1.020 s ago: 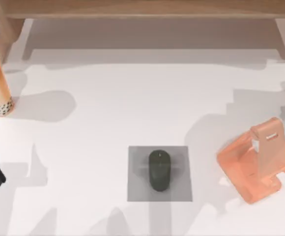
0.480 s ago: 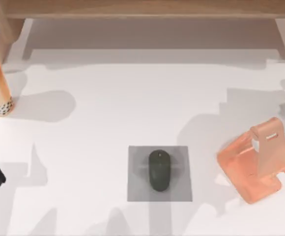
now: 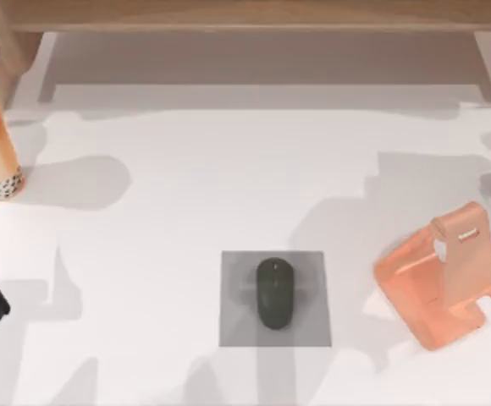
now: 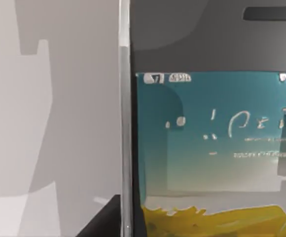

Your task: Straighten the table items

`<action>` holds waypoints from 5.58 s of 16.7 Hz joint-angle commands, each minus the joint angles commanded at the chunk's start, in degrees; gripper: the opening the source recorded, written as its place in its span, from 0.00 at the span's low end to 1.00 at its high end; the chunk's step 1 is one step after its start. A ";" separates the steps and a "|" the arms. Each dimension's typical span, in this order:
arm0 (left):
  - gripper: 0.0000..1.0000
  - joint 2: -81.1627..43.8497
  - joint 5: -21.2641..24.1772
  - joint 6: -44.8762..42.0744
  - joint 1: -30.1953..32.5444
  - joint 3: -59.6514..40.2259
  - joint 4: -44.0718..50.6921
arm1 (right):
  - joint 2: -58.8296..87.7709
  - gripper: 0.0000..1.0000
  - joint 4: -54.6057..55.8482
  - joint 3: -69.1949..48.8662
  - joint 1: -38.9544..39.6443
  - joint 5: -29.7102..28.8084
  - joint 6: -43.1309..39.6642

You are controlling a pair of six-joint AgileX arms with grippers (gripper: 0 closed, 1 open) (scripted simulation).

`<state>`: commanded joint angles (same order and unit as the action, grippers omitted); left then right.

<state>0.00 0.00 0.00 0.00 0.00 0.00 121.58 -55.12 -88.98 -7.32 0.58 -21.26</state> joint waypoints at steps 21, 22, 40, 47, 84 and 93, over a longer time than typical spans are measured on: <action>1.00 0.00 0.00 0.00 0.00 0.00 0.00 | -84.61 0.00 30.22 57.25 22.33 -3.31 19.58; 1.00 0.00 0.00 0.00 0.00 0.00 0.00 | -87.72 0.00 31.26 59.94 24.45 -2.58 19.83; 1.00 0.00 0.00 0.00 0.00 0.00 0.00 | -93.13 0.00 44.93 52.79 29.78 -4.00 21.08; 1.00 0.00 0.00 0.00 0.00 0.00 0.00 | -90.70 0.00 50.13 51.65 30.51 -4.90 22.16; 1.00 0.00 0.00 0.00 0.00 0.00 0.00 | -78.31 1.00 53.47 68.99 31.02 -0.12 20.77; 1.00 0.00 0.00 0.00 0.00 0.00 0.00 | -88.80 1.00 44.70 70.76 36.94 -5.42 23.06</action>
<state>0.00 0.00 0.00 0.00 0.00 0.00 32.78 -10.42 -18.21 29.62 -4.84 1.80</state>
